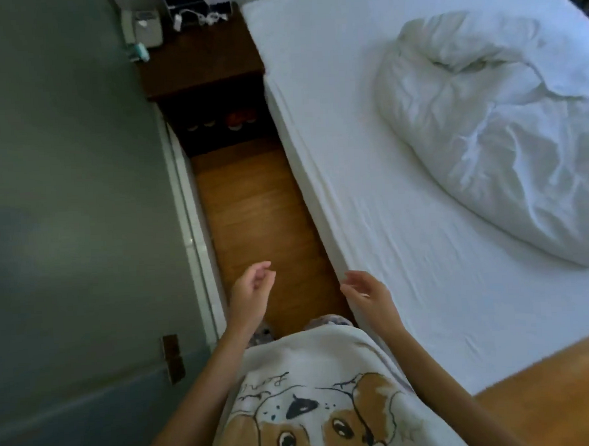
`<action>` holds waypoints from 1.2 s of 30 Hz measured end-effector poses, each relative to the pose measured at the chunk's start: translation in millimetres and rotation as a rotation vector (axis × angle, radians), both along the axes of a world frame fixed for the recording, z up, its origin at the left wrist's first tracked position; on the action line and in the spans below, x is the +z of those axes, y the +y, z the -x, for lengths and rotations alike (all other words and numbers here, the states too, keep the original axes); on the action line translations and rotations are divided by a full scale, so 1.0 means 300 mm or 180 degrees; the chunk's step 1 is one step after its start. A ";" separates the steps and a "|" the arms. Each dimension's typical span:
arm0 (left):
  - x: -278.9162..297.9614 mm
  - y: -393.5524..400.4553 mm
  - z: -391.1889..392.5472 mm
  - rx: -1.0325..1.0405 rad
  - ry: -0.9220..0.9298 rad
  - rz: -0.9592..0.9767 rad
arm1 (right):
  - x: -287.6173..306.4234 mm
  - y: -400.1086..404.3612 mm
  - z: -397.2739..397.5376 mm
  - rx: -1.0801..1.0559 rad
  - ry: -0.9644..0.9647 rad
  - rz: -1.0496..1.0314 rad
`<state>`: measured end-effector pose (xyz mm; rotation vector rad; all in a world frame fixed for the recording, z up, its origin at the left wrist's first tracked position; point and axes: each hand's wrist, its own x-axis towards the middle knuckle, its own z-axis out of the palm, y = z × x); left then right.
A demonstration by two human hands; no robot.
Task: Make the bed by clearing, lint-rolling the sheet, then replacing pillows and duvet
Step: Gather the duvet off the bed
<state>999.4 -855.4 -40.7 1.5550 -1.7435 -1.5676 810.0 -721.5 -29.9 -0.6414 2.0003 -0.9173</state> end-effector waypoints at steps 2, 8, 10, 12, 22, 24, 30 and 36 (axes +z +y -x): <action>0.021 -0.137 0.042 -0.0216 0.0022 -0.0031 | 0.020 -0.086 -0.008 -0.0232 -0.0034 -0.0046; 0.022 -0.460 0.202 -0.0847 0.0161 -0.0194 | 0.029 -0.333 0.065 -0.0764 -0.0105 -0.0165; 0.001 -0.551 0.272 -0.1054 0.0123 -0.0260 | 0.011 -0.411 0.119 -0.0915 -0.0074 -0.0144; -0.026 -0.648 0.363 -0.1236 0.0076 -0.0271 | -0.022 -0.488 0.193 -0.1022 -0.0015 -0.0149; -0.065 -1.241 1.093 -0.1829 -0.0332 -0.0061 | -0.161 -1.051 0.860 -0.1417 -0.0180 0.0143; -0.048 -1.332 1.264 -0.2021 -0.0458 -0.0097 | -0.149 -1.148 0.998 -0.1560 -0.0204 0.0179; -0.121 -1.526 1.770 -0.2928 -0.0757 0.0250 | -0.205 -1.289 1.397 -0.2065 -0.0037 -0.0029; -0.417 -1.594 2.314 -0.4106 -0.1056 0.0648 | -0.488 -1.266 1.736 -0.2606 0.0632 -0.0823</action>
